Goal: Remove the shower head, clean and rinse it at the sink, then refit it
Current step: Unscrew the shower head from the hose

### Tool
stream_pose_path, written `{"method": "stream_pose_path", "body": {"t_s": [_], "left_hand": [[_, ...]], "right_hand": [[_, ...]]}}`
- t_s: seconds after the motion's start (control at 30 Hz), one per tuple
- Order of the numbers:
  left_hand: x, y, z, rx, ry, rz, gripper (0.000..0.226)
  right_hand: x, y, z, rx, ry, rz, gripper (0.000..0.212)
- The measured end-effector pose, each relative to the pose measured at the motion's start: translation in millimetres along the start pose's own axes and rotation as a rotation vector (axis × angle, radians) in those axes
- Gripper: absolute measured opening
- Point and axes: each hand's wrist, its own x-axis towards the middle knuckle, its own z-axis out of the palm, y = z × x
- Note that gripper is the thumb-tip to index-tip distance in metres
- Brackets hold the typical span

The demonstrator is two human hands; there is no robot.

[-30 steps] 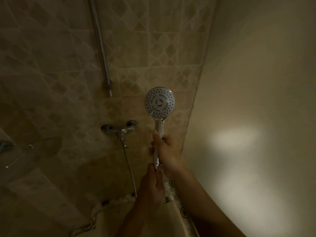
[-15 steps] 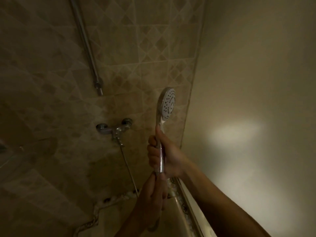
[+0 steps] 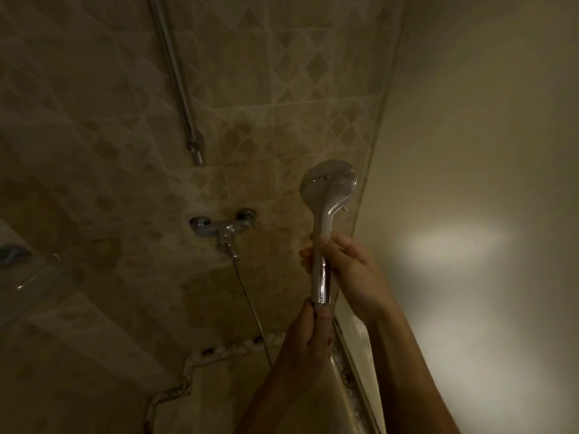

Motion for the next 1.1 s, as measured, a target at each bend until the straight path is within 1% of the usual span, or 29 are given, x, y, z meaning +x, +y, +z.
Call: {"method": "stream_pose_path", "body": {"t_s": [0.07,0.1,0.13,0.2,0.23,0.3,0.37,0.47,0.53,0.57,0.63,0.67,0.73,0.77,0.83,0.9,0.97,1.03,1.1], "left_hand": [[0.2,-3.9,1.3,0.015,-0.005,0.012,0.022],[0.6,-6.1,2.1,0.019,0.012,0.01,0.022],[1.1,-9.5,2.7,0.029,0.031,0.015,0.023],[2.3,-11.4,3.6,0.064,0.046,0.029,0.022],[3.8,-10.6,3.3,0.081,0.055,0.033,0.02],[6.6,-8.7,1.8,0.097,0.063,0.017,0.016],[8.3,-8.8,0.3,0.097,0.045,0.012,0.015],[7.9,-19.9,-1.2,0.099,0.049,0.011,0.013],[6.2,-28.9,-2.7,0.117,0.037,0.014,0.025],[5.9,-29.8,-2.8,0.136,0.032,0.018,0.025],[6.7,-25.2,-2.1,0.177,0.032,0.013,0.011],[7.1,-22.7,-2.1,0.204,0.04,0.017,0.009],[7.1,-18.7,-1.4,0.227,0.04,0.026,0.019],[6.5,-16.5,-1.0,0.215,0.035,0.022,0.017],[4.0,-11.0,-0.8,0.199,0.029,0.02,0.008],[2.8,-7.1,0.1,0.205,0.018,0.01,0.008],[2.3,-4.7,1.4,0.193,0.019,0.005,0.012],[1.4,-2.0,1.9,0.186,0.014,0.008,0.02],[-1.6,2.2,1.6,0.192,-0.003,0.02,0.025]], "right_hand": [[-4.4,0.7,2.6,-0.005,0.007,0.006,0.037],[-6.9,0.5,5.4,-0.047,0.011,-0.015,0.038],[-8.9,1.2,8.6,-0.111,0.016,-0.055,0.034],[-9.6,5.3,14.6,-0.251,0.077,-0.123,0.018],[-9.0,8.9,17.3,-0.287,0.124,-0.134,0.022],[-5.9,16.6,20.3,-0.238,0.233,-0.116,0.037],[-3.5,23.7,21.5,-0.178,0.292,-0.115,0.039],[-6.7,30.7,19.9,-0.129,0.257,-0.12,0.027],[-12.2,32.0,18.9,-0.126,0.176,-0.114,0.02],[-15.4,31.1,18.9,-0.135,0.149,-0.112,0.02],[-18.0,31.3,18.8,-0.227,0.148,-0.143,0.027],[-18.4,32.5,19.7,-0.295,0.163,-0.166,0.033],[-19.4,33.6,19.1,-0.392,0.233,-0.178,0.049],[-18.5,34.1,17.2,-0.403,0.271,-0.168,0.051],[-18.0,33.3,12.3,-0.37,0.308,-0.13,0.043],[-21.0,30.7,9.7,-0.342,0.295,-0.131,0.034],[-26.6,26.3,7.2,-0.262,0.237,-0.145,0.028],[-34.7,18.5,5.7,-0.125,0.132,-0.137,0.033],[-40.7,13.3,4.6,-0.044,0.05,-0.131,0.037]]}}
